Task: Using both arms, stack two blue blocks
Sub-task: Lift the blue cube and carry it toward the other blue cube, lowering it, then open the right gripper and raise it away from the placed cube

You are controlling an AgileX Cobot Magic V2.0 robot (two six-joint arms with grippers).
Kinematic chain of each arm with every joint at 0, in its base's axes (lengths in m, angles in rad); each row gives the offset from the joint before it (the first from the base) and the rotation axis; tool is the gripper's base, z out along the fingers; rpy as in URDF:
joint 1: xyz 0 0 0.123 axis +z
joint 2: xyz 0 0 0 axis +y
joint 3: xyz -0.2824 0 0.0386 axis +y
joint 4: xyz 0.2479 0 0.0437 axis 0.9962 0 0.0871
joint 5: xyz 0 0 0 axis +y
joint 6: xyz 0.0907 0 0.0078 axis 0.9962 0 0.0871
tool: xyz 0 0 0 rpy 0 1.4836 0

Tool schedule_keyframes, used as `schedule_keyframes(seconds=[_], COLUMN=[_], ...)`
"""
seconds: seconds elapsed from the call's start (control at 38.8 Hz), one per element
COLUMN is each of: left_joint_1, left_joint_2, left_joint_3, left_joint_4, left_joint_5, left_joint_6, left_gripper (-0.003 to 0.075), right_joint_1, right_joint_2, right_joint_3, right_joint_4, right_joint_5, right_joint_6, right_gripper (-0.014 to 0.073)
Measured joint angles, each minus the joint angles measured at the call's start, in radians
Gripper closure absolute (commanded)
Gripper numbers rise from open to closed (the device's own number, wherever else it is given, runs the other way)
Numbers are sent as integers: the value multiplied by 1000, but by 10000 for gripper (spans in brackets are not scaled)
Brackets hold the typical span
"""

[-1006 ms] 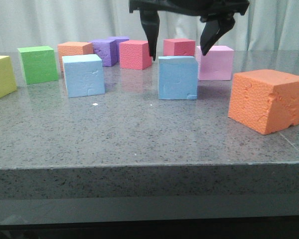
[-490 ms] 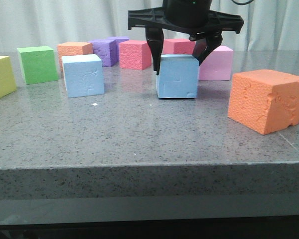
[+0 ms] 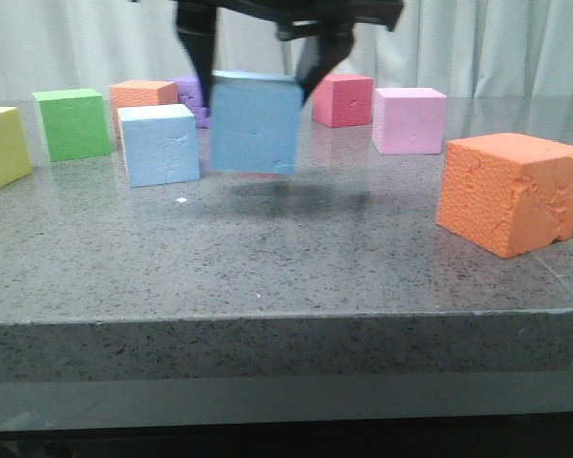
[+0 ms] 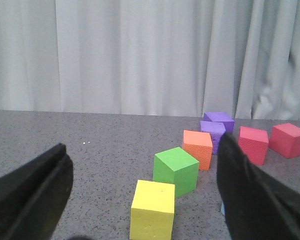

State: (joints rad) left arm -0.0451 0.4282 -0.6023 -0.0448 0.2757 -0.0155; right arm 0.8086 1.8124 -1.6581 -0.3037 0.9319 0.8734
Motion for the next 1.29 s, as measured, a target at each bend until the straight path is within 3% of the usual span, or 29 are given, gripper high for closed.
schedule_keyframes(seconds=[0.21, 0.59, 0.9, 1.29], left_joint_1=[0, 0, 0, 0], left_joint_2=[0, 0, 0, 0], left_joint_3=[0, 0, 0, 0], left_joint_4=[0, 0, 0, 0], left_joint_5=[0, 0, 0, 0], left_joint_6=[0, 0, 0, 0], left_gripper=[154, 154, 154, 154], right_joint_1=[63, 73, 86, 89], right_joint_2=[0, 12, 12, -22], right_joint_3=[12, 93, 93, 93], right_joint_4=[-36, -38, -38, -38], right_joint_5=[0, 19, 2, 0], right_joint_6=[79, 86, 86, 86], right_gripper=[280, 277, 39, 31])
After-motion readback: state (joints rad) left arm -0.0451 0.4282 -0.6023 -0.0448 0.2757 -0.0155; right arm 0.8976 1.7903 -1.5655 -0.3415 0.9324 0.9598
